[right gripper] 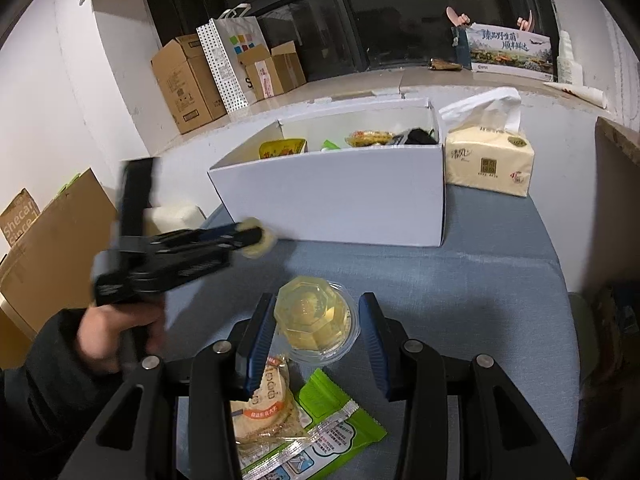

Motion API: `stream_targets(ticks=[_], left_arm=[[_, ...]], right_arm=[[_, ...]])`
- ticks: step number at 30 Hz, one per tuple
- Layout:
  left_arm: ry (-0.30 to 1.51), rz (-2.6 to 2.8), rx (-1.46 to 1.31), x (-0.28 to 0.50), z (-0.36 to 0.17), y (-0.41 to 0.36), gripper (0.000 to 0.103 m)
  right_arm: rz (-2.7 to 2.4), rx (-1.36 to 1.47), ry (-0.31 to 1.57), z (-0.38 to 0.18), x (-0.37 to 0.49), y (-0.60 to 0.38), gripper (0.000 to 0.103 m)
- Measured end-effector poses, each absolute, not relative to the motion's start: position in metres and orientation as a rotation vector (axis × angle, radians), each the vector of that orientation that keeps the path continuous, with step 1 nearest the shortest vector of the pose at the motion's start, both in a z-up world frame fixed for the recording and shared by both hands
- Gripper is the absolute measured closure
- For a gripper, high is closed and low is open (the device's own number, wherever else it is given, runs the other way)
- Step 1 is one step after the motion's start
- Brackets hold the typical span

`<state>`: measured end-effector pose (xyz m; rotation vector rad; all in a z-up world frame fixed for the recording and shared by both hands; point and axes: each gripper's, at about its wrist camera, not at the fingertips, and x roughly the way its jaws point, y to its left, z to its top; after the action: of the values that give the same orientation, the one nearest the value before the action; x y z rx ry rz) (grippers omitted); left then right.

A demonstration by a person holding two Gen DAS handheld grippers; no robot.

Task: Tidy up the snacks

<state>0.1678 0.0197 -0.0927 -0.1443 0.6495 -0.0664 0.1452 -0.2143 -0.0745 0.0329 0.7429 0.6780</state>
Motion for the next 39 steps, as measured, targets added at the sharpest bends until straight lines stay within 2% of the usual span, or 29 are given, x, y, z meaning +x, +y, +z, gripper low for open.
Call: stream_targets(ticks=[4,8,12,19,20,21,22,23,24,33,39], left_arm=[[0.549,-0.083,-0.173,0.162,-0.046,0.038,0.069],[0.490,-0.074,-0.181,0.200,-0.004,0.056,0.069],[0.507,-0.056,-0.163,0.246,0.008,0.075,0.069],[0.559,-0.002,-0.112,0.314,0.002,0.088,0.068],[0.575,0.020,-0.111,0.322,-0.002,0.092,0.065],[0.597,0.028,-0.128,0.329,-0.007,0.097,0.047],[0.627,0.027,-0.152,0.334,-0.012,0.102,0.032],[0.628,0.024,-0.171,0.334,-0.015,0.106,0.010],[0.616,0.025,-0.173,0.331,-0.015,0.109,0.002],[0.589,-0.023,-0.183,0.288,-0.002,0.112,0.000],[0.547,-0.118,-0.111,0.223,0.011,0.081,0.000]], right_arm=[[0.681,0.023,0.700,-0.052,0.160,-0.209,0.057],[0.683,0.004,0.653,-0.019,0.195,-0.196,0.057],[0.653,0.015,0.646,0.007,0.258,-0.179,0.057],[0.559,-0.027,0.691,0.014,0.347,-0.154,0.057],[0.551,-0.024,0.699,0.013,0.359,-0.152,0.056],[0.549,-0.024,0.713,0.011,0.366,-0.151,0.050],[0.541,-0.025,0.739,0.009,0.375,-0.150,0.022],[0.523,-0.016,0.745,0.007,0.380,-0.152,0.008],[0.519,0.001,0.724,0.008,0.380,-0.155,0.000],[0.572,0.134,0.659,0.022,0.346,-0.186,0.000],[0.662,0.160,0.588,0.034,0.281,-0.206,0.000]])
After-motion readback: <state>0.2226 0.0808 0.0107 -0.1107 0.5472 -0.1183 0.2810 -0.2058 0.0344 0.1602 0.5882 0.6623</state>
